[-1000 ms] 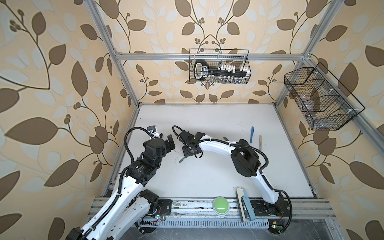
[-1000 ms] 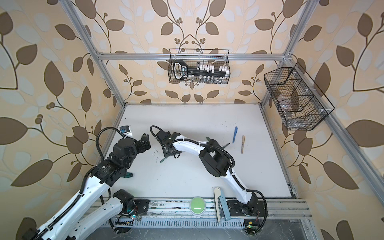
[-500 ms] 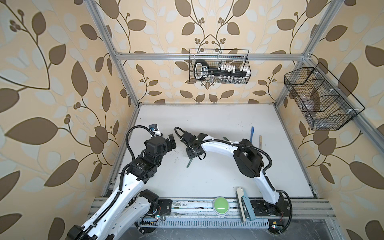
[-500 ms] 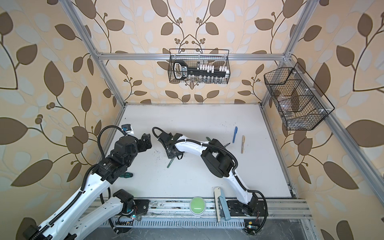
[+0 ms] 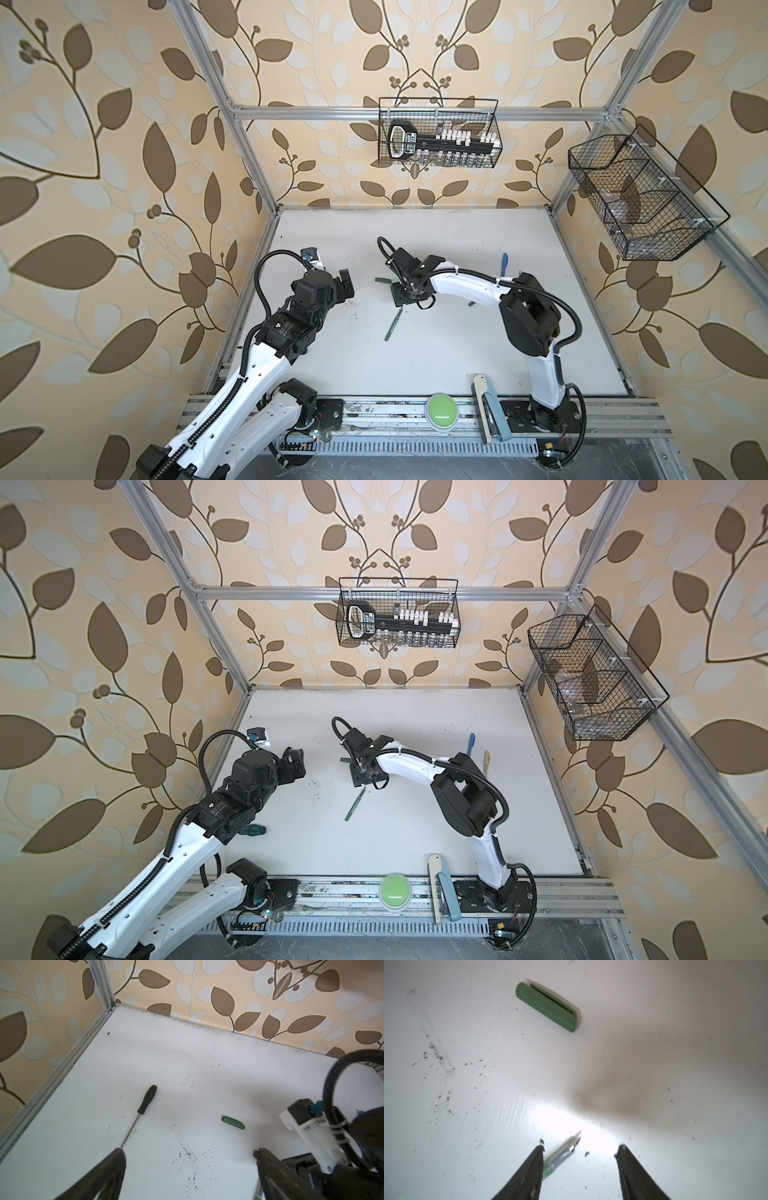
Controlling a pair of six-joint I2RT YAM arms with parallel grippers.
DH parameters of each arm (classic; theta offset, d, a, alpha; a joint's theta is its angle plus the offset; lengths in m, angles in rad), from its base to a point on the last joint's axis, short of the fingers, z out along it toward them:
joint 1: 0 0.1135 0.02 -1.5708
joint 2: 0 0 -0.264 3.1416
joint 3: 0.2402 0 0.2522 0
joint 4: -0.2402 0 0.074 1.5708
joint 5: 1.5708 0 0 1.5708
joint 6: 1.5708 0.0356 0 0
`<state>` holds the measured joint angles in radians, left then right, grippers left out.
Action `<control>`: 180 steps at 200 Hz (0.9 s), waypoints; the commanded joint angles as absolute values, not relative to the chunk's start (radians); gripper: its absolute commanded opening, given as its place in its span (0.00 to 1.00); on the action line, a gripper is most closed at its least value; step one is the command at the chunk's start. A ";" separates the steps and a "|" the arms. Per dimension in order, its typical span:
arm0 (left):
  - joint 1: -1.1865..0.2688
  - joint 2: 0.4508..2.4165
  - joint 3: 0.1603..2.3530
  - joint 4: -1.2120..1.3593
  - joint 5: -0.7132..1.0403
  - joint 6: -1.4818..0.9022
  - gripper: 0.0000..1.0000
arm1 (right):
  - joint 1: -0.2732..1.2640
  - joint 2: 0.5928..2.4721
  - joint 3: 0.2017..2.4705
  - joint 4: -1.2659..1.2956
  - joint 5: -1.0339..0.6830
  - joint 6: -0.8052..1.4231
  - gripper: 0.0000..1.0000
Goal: Insert the pens into the pen caps
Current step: 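Move the right gripper over the green fountain pen and close on its barrel, then lift the green fountain pen nib-up with the right gripper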
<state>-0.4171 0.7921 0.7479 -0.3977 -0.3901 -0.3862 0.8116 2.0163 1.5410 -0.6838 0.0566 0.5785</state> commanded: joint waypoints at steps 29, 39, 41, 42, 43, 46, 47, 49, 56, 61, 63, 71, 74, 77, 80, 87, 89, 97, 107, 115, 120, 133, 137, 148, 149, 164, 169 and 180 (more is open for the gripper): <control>-0.407 0.782 0.787 -0.407 -0.354 -0.418 0.99 | 0.893 1.964 1.433 -0.707 -0.050 0.749 0.59; -0.407 0.782 0.784 -0.405 -0.353 -0.419 0.99 | 0.898 1.961 1.407 -0.665 -0.075 0.779 0.59; -0.407 0.782 0.784 -0.404 -0.355 -0.419 0.99 | 0.897 1.960 1.400 -0.658 -0.079 0.783 0.59; -0.407 0.782 0.783 -0.404 -0.354 -0.419 0.99 | 0.897 1.959 1.398 -0.652 -0.081 0.786 0.59; -0.407 0.782 0.783 -0.404 -0.353 -0.419 0.99 | 0.897 1.958 1.395 -0.648 -0.083 0.789 0.59; -0.407 0.782 0.783 -0.403 -0.354 -0.420 0.99 | 0.897 1.956 1.390 -0.636 -0.085 0.796 0.59; -0.407 0.782 0.782 -0.403 -0.354 -0.420 0.99 | 0.897 1.956 1.387 -0.633 -0.084 0.798 0.59; -0.407 0.782 0.781 -0.403 -0.352 -0.420 0.99 | 0.897 1.955 1.385 -0.627 -0.086 0.803 0.59; -0.407 0.784 0.777 -0.401 -0.353 -0.420 0.99 | 0.896 1.956 1.379 -0.612 -0.084 0.812 0.59; -0.407 0.785 0.774 -0.398 -0.353 -0.420 0.99 | 0.896 1.962 1.381 -0.606 -0.081 0.813 0.60; -0.407 0.785 0.773 -0.398 -0.353 -0.420 0.99 | 0.896 1.964 1.382 -0.605 -0.080 0.813 0.60; -0.407 0.789 0.772 -0.396 -0.351 -0.420 0.99 | 0.894 1.975 1.389 -0.603 -0.077 0.812 0.60; -0.407 0.791 0.772 -0.396 -0.351 -0.420 0.99 | 0.894 1.980 1.391 -0.602 -0.076 0.811 0.60; -0.407 0.791 0.771 -0.396 -0.349 -0.420 0.99 | 0.894 1.984 1.395 -0.601 -0.077 0.810 0.60; -0.407 0.793 0.771 -0.395 -0.348 -0.419 0.99 | 0.894 1.989 1.397 -0.600 -0.076 0.809 0.60; -0.407 0.796 0.772 -0.395 -0.343 -0.419 0.99 | 0.894 2.000 1.406 -0.598 -0.075 0.807 0.59; -0.407 0.797 0.772 -0.396 -0.341 -0.418 0.99 | 0.894 2.003 1.408 -0.598 -0.074 0.807 0.59; -0.407 0.798 0.772 -0.396 -0.339 -0.416 0.99 | 0.895 2.015 1.420 -0.599 -0.075 0.803 0.59; -0.407 0.796 0.773 -0.398 -0.339 -0.416 0.99 | 0.894 2.033 1.438 -0.604 -0.073 0.795 0.59; -0.407 0.792 0.772 -0.396 -0.339 -0.414 0.99 | 0.893 2.048 1.451 -0.613 -0.069 0.788 0.59; -0.407 0.790 0.770 -0.396 -0.339 -0.413 0.99 | 0.893 2.057 1.458 -0.620 -0.068 0.782 0.58; -0.407 0.785 0.768 -0.393 -0.338 -0.413 0.99 | 0.895 2.079 1.486 -0.650 -0.060 0.767 0.55; -0.407 0.784 0.767 -0.395 -0.338 -0.414 0.99 | 0.897 2.088 1.493 -0.663 -0.053 0.762 0.54; -0.407 0.783 0.768 -0.397 -0.336 -0.414 0.99 | 0.899 2.102 1.512 -0.693 -0.034 0.745 0.52; -0.407 0.782 0.769 -0.397 -0.336 -0.414 0.99 | 0.899 2.103 1.514 -0.695 -0.032 0.744 0.52; -0.407 0.780 0.766 -0.399 -0.334 -0.415 0.99 | 0.901 2.118 1.534 -0.720 -0.014 0.726 0.48; -0.407 0.781 0.764 -0.399 -0.333 -0.415 0.99 | 0.900 2.120 1.537 -0.722 -0.011 0.721 0.47; -0.407 0.781 0.762 -0.399 -0.330 -0.415 0.99 | 0.896 2.123 1.539 -0.723 -0.005 0.714 0.43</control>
